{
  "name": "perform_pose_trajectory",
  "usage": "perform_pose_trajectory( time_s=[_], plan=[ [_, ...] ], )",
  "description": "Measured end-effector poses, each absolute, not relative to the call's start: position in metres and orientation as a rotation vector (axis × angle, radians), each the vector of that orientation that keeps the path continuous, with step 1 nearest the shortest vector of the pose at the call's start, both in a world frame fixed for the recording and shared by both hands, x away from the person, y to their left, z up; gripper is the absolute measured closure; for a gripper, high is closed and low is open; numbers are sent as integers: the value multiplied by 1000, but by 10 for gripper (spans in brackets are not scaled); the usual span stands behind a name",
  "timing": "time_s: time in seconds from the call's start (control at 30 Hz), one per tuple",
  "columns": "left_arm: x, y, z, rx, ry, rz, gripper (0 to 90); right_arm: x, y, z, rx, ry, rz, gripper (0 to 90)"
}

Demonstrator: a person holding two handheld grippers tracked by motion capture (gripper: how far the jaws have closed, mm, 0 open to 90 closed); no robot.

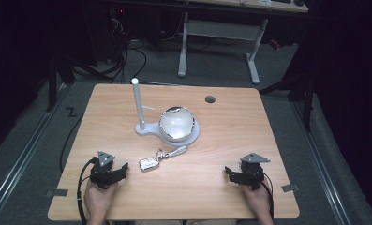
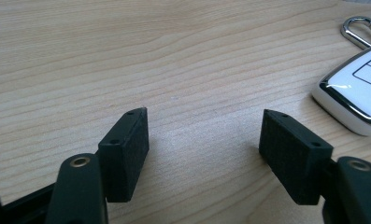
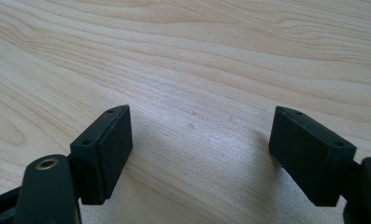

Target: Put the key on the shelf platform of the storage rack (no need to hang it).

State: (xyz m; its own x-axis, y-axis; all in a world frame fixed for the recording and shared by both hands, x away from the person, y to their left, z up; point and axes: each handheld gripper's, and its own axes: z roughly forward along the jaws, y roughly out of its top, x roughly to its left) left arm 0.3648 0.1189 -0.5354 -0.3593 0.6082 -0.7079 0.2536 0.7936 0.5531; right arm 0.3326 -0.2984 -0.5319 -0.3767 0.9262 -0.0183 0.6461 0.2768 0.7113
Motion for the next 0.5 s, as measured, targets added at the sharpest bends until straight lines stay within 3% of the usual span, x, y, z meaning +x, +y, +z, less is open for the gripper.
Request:
perform_pose_trajectory(
  time_s=[0.5],
  plan=[
    [364,119,-535,633,1955,426,338,333,-298,-532,1415,2119,869,219]
  ],
)
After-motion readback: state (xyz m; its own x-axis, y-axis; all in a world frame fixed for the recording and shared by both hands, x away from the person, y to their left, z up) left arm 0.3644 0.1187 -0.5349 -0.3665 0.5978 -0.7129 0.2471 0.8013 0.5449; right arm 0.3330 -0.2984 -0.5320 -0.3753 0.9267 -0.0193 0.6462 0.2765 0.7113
